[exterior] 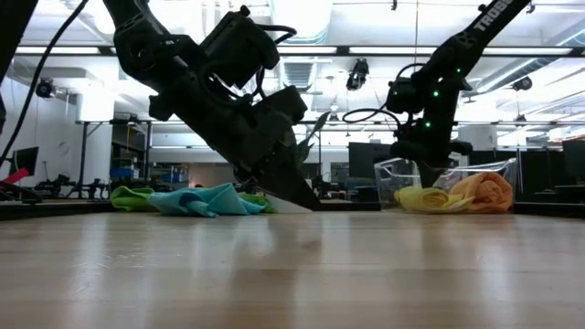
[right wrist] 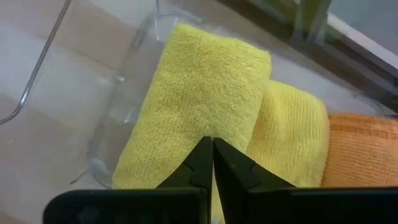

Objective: Roll microfiber towels into tight, uniform cylinder then place into a basket
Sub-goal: Put the yellow microfiber cloth into the transparent bin

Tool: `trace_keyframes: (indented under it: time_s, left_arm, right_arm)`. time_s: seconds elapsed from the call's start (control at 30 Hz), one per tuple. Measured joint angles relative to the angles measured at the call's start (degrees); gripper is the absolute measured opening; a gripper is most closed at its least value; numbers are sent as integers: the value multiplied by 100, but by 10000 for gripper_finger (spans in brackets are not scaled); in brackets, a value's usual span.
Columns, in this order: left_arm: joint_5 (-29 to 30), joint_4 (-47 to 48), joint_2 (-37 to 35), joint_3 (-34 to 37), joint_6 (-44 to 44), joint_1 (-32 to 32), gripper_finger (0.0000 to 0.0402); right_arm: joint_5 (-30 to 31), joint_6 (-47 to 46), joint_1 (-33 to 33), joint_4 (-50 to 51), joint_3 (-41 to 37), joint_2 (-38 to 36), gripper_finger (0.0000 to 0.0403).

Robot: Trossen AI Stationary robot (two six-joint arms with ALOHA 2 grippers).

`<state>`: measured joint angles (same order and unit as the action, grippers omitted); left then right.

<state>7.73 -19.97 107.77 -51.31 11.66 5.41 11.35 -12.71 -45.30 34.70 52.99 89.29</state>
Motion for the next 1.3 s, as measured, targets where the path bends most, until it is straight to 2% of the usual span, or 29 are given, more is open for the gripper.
trace_keyframes:
  time_s: [0.5, 0.57, 0.73, 0.87, 1.0, 1.1, 1.2, 1.3]
  left_arm:
    - [0, -6, 0, 9, 1, 0, 0]
    - [-1, -6, 0, 9, 1, 0, 0]
    - [-2, -4, 0, 20, 2, -2, 0]
    - [-2, -6, 0, 20, 4, -2, 0]
    - [-2, -20, 2, 18, 2, -2, 0]
    - [-2, -61, 2, -7, 2, -2, 0]
    - [-2, -58, 4, -9, 2, -2, 0]
    - [-2, -59, 7, -7, 0, -2, 0]
  right_arm:
    - [-148, -545, -358, -117, -298, -93, 9]
    - [-92, -527, -405, -38, -340, -219, 9]
    - [485, -536, -587, -10, -476, -765, 8]
    - [510, -557, -826, 63, -697, -1148, 9]
    - [-46, -547, -866, -256, -730, -1630, 9]
    - [-811, -528, -883, -540, -728, -1863, 9]
    - [-1610, -529, -921, -734, -726, -1811, 9]
    - [-2040, -518, -915, -998, -721, -1422, 9]
